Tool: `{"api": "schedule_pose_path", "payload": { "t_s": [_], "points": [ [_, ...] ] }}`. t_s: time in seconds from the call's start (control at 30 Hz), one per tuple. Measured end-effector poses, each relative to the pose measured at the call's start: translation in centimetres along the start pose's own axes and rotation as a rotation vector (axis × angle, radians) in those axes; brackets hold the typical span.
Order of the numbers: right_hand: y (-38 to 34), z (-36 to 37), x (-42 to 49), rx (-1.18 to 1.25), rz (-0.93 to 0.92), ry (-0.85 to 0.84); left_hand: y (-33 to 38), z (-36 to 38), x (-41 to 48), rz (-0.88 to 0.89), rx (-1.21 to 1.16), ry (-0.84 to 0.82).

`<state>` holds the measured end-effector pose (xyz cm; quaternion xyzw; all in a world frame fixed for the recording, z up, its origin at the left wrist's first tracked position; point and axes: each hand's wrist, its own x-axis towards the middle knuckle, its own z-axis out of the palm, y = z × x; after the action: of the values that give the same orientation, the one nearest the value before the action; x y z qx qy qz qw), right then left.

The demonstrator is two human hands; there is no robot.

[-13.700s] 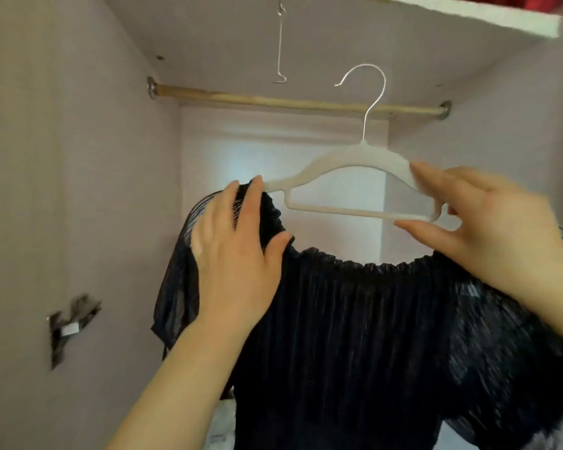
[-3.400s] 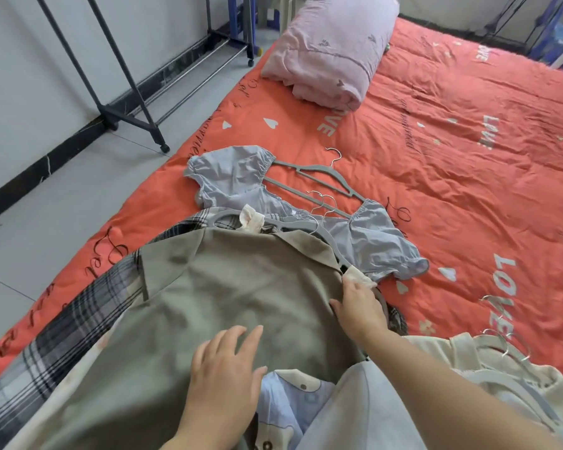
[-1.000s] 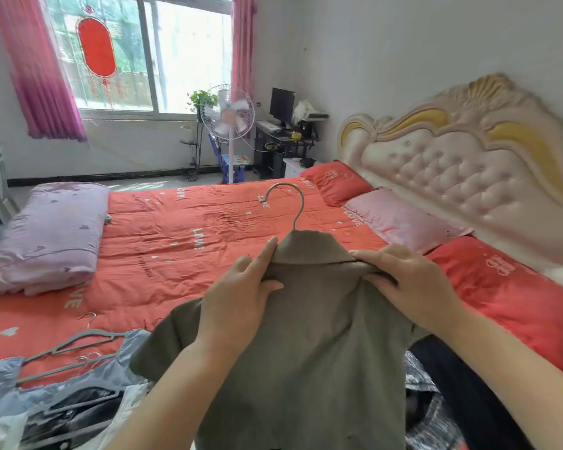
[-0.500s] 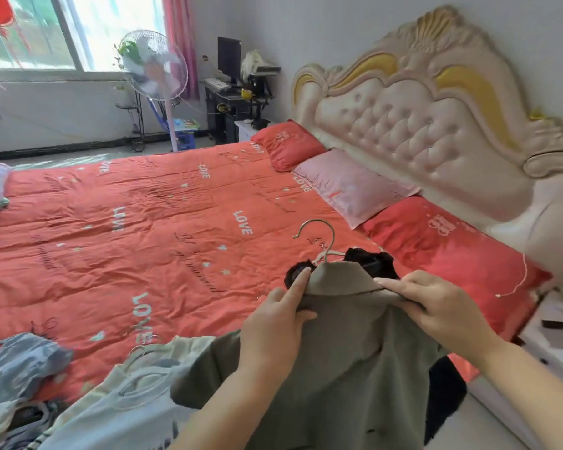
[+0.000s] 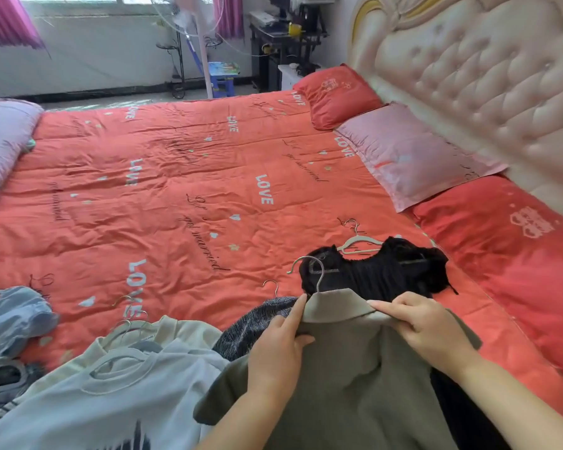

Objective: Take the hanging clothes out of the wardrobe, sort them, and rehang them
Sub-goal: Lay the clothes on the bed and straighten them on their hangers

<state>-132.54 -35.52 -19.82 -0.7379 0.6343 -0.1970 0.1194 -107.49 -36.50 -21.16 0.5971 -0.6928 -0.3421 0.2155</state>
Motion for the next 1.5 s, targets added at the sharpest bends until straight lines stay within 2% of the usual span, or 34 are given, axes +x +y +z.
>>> {"api": "schedule_pose_path", "payload": {
  "t_s": [0.27,0.4,0.47,0.57,0.63,0.8,1.0,1.23,1.33,1.5],
  "points": [
    [1.2,8.7,10.1,0.089,-0.056,-0.087,-7.0,-0.1,7.6,-0.131,0.032,0.028],
    [2.9,13.9,13.7,0.043,-0.011,-0.066,-10.6,1.1,10.9,-0.203,0.106,0.033],
    [3.8,16.6,14.7,-0.069,0.105,-0.055,-12.5,1.9,11.4,-0.218,0.173,0.035],
    [4.3,20.4,14.3,-0.292,0.313,-0.290,-15.4,3.1,10.5,-0.238,0.249,-0.018],
    [3.6,22.7,12.8,-0.261,0.328,-0.399,-17.0,3.7,9.0,-0.276,0.291,-0.072],
    [0.3,26.0,9.0,-0.058,0.189,-0.409,-19.1,2.9,6.3,-0.327,0.331,-0.092],
    [-4.6,25.9,8.3,-0.010,0.045,-0.341,-19.2,-0.7,4.4,-0.384,0.356,-0.040],
    [-11.1,25.9,7.7,0.040,-0.048,-0.370,-20.2,-5.5,-0.1,-0.435,0.355,0.010],
    [-14.8,25.8,7.6,0.048,-0.118,-0.362,-21.1,-8.2,-2.5,-0.437,0.331,0.075],
    [-21.8,25.9,7.1,0.073,-0.176,-0.308,-24.0,-13.7,-6.5,-0.431,0.428,0.109]
  ]
}}
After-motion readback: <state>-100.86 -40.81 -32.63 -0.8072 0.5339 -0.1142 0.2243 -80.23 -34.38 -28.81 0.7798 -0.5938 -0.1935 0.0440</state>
